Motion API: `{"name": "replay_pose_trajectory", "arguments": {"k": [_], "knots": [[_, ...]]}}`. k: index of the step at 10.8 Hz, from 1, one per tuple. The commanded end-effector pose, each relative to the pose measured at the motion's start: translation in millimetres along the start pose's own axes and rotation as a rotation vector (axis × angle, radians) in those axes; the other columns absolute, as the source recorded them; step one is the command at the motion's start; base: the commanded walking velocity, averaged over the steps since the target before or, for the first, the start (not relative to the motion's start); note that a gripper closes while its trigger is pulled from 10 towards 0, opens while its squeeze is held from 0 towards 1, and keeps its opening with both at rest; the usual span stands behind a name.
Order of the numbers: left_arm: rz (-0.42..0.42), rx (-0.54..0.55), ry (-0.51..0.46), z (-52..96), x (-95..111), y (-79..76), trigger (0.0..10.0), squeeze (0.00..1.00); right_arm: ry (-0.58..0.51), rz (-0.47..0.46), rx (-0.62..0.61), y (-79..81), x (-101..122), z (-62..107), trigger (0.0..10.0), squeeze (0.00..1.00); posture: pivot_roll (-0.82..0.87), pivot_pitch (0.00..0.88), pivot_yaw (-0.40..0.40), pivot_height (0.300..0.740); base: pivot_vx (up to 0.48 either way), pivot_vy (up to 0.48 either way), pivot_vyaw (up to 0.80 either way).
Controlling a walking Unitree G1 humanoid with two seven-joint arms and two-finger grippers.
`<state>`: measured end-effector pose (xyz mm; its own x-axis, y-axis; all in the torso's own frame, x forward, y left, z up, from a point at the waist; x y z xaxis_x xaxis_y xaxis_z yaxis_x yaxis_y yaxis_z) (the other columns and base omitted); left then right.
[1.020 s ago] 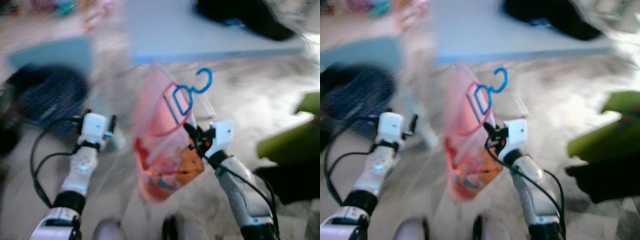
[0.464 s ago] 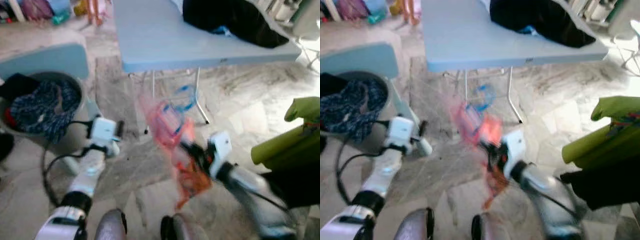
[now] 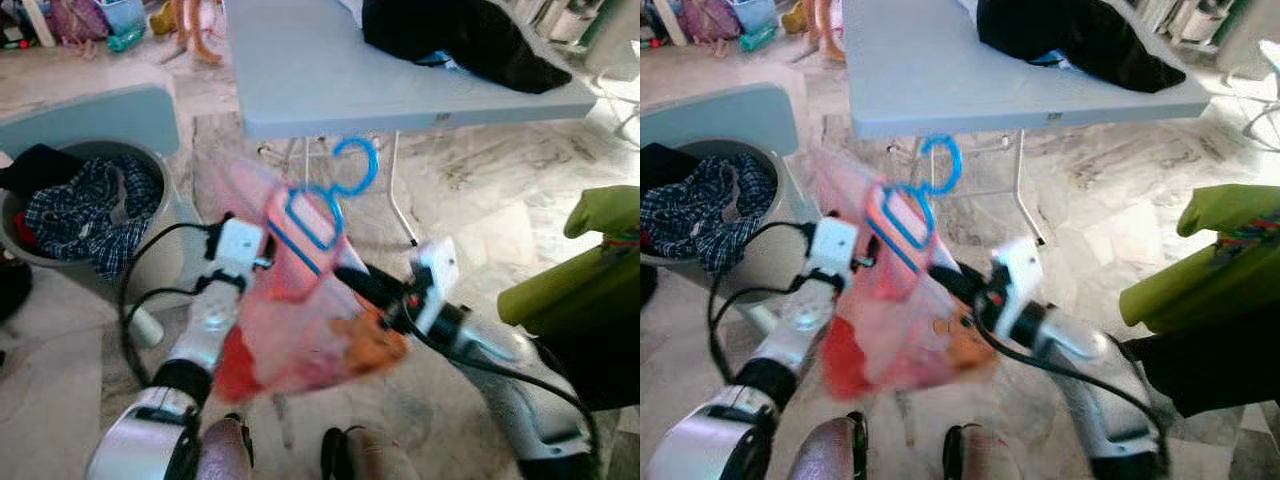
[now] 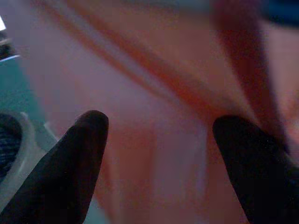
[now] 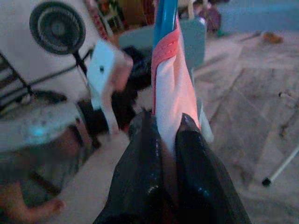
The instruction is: Hang hanger
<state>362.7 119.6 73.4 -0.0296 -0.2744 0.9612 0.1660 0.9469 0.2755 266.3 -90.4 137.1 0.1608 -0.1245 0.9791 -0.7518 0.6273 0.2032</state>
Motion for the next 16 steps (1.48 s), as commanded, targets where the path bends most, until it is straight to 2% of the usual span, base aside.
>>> {"name": "replay_pose_trajectory", "arguments": {"k": [1,5,6,7,8,11,12,14,16], "knots": [[-0.001,-0.016,-0.001,-1.6,1.3,-6.1,10.0,0.00,-0.083,0.053,-0.032,-0.1,17.6,-3.8,10.0,0.00,-0.03,0.176,-0.076,0.740,0.000,0.000,0.00],[-0.005,-0.009,-0.004,-2.3,1.3,-5.3,10.0,0.00,-0.100,0.051,-0.044,1.7,19.8,-11.0,10.0,0.00,-0.02,0.171,-0.077,0.740,0.000,0.000,0.00],[0.002,-0.006,-0.011,-3.8,3.7,-4.8,10.0,0.00,-0.104,0.074,-0.051,0.5,20.6,-11.5,10.0,0.00,-0.03,0.169,-0.078,0.740,0.000,0.000,0.00],[0.014,-0.014,-0.029,-5.7,8.9,-8.0,10.0,0.00,-0.048,0.220,-0.099,-9.6,10.4,-13.6,10.0,0.00,-0.03,0.168,-0.078,0.740,0.000,0.000,0.00],[0.017,-0.019,-0.040,-5.9,11.3,-10.1,10.0,0.00,-0.037,0.307,-0.138,-15.4,7.3,-16.2,10.0,0.00,-0.02,0.168,-0.079,0.740,0.000,0.000,0.00],[0.011,-0.017,-0.034,-4.1,8.2,-8.1,10.0,0.00,-0.098,0.225,-0.166,-17.0,13.2,-21.2,10.0,0.00,-0.02,0.170,-0.081,0.740,0.000,0.000,0.00],[0.010,-0.008,-0.007,-3.5,2.9,-6.1,10.0,0.00,-0.110,0.132,-0.089,-6.5,16.0,-22.2,10.0,0.00,-0.02,0.169,-0.081,0.740,0.000,0.000,0.00],[0.010,0.010,0.018,-6.3,1.0,-4.2,10.0,0.00,-0.076,0.002,0.138,26.8,18.1,-13.5,10.0,0.00,-0.03,0.168,-0.083,0.740,0.000,0.000,0.00],[0.013,0.038,0.028,-8.9,1.6,0.8,10.0,0.00,-0.051,-0.034,0.221,39.5,20.8,-7.1,10.0,0.00,-0.04,0.169,-0.082,0.740,0.000,0.000,0.00]]}}
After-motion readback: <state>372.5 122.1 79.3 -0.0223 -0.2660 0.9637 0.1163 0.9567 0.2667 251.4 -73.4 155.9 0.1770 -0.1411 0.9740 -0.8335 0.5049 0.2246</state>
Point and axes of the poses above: a point about 5 cm out from each wrist's last joint towards the gripper, its own z axis pointing back from the gripper into the wrist, its own x axis along the axis of the wrist's last joint, y = z × x, the point moved 3 cm from there along -z, pointing out of the wrist towards the gripper
